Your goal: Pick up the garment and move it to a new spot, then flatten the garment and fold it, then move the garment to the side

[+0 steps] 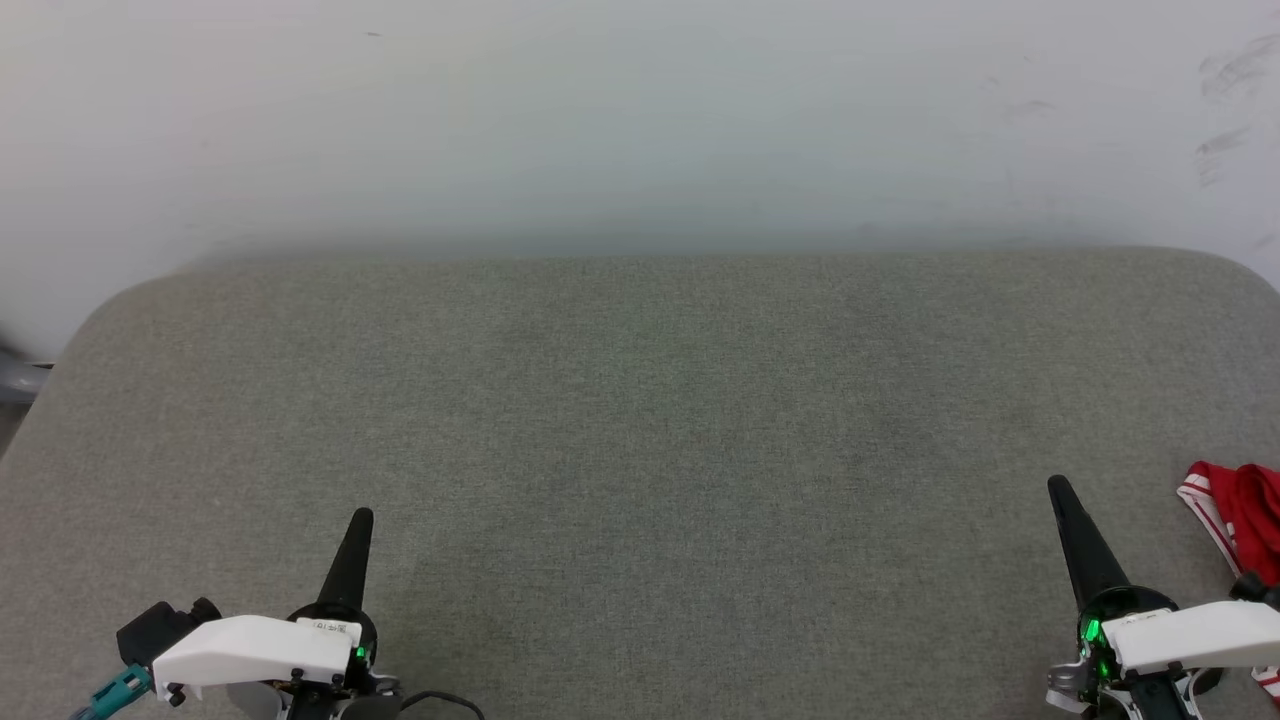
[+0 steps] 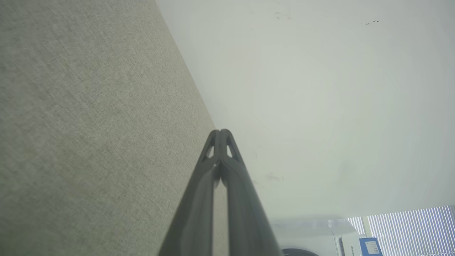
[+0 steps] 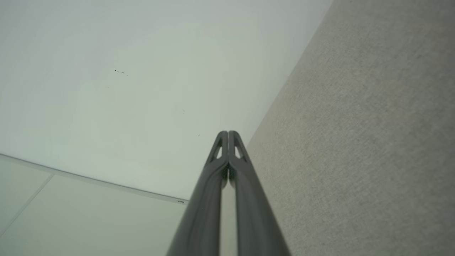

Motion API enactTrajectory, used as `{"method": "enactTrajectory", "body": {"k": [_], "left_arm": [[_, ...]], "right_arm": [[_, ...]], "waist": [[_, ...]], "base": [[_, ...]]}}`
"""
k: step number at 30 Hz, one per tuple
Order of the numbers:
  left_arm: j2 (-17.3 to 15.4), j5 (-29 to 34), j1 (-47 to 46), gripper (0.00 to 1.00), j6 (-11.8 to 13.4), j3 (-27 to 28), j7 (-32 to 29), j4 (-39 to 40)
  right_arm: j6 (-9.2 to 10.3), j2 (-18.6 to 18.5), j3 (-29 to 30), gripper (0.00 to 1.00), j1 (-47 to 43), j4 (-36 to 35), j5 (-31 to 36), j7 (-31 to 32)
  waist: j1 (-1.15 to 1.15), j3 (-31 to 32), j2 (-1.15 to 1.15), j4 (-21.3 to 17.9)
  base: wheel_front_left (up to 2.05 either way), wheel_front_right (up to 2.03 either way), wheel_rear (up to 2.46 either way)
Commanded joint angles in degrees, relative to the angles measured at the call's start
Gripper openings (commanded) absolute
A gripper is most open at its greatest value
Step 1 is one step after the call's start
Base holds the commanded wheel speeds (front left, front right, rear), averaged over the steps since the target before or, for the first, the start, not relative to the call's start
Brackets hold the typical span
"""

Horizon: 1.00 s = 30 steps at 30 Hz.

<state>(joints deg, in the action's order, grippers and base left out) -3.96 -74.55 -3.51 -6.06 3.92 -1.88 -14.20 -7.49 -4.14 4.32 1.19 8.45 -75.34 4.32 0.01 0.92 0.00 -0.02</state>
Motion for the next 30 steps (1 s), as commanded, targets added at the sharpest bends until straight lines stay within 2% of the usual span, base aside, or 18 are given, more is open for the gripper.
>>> {"method": "enactTrajectory", "body": {"k": [1,30], "left_arm": [[0.0,-0.85,-1.23,0.0,-0.28,0.25,-0.34,0.45],[0.87,-13.54,-2.61,0.0,-1.25,2.13,-3.64,0.27]], "right_arm": [[-0.01,-0.31,0.07,0.0,1.2,-0.01,-0.84,0.07],[0.0,0.0,0.48,0.0,4.25,4.21,-14.02,0.69]], "waist": [[0.0,-0.01,0.0,0.0],[0.0,-0.78,0.0,0.01]], "base": [[0.0,0.0,0.0],[0.0,0.0,0.0]]}}
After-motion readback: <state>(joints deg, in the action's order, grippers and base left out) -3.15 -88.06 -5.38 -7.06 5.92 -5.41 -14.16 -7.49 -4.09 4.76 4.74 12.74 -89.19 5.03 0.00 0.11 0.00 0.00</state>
